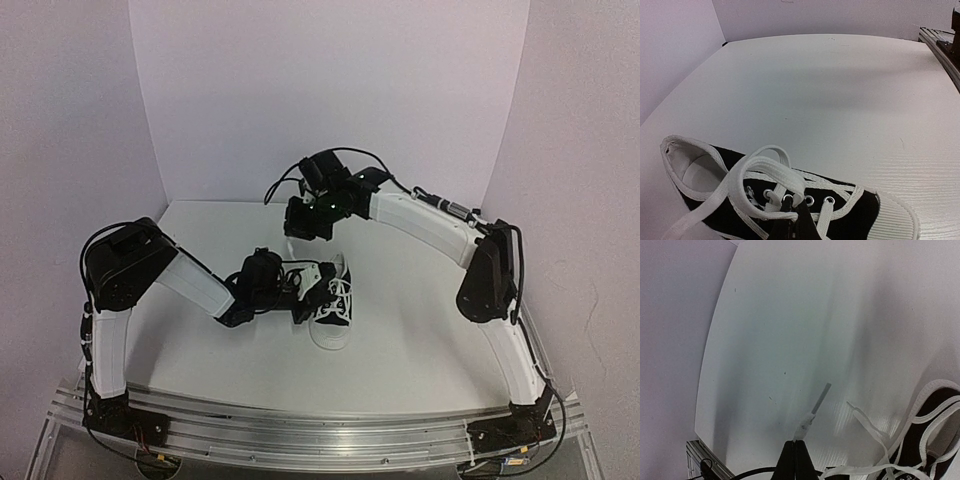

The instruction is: Tie the shoes

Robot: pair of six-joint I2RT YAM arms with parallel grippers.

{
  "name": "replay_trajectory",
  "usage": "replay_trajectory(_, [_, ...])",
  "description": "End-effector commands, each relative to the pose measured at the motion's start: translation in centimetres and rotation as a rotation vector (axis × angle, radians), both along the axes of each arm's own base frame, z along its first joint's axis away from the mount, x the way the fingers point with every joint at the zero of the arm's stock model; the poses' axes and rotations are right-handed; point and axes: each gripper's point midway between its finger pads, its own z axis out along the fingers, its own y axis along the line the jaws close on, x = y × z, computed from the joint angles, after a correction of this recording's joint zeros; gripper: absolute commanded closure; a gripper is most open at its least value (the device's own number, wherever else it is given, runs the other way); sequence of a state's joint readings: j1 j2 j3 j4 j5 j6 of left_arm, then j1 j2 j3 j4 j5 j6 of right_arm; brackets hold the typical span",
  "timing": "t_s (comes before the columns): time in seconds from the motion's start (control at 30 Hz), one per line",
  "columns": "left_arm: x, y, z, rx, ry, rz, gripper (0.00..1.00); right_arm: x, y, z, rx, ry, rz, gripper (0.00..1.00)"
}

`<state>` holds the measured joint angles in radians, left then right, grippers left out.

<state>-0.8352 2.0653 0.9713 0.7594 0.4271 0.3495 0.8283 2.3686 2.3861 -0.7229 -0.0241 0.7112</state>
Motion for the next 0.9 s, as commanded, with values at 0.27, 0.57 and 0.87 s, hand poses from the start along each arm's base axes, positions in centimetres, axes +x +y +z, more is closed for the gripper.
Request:
replay_trajectory(0.27, [-0.6,-0.1,2.1,-0.038,-0.029,-0.017,1.0,0.6,-2.0,2.0,0.054,0.024,-0.041,0.22])
replay_trajectory(0.57, [-0.2,-0.1,2.1,-0.048,-0.014,0.007,1.0,0.2,-11.9,4.1,-0.022,0.007,-0.166,0.24])
replay_trajectory(0.87, [0.1,-0.2,2.0,-0.057,-0.005,0.019,1.0,-4.6,-11.7,-2.3,0.224,0.053,-0.13,0.31])
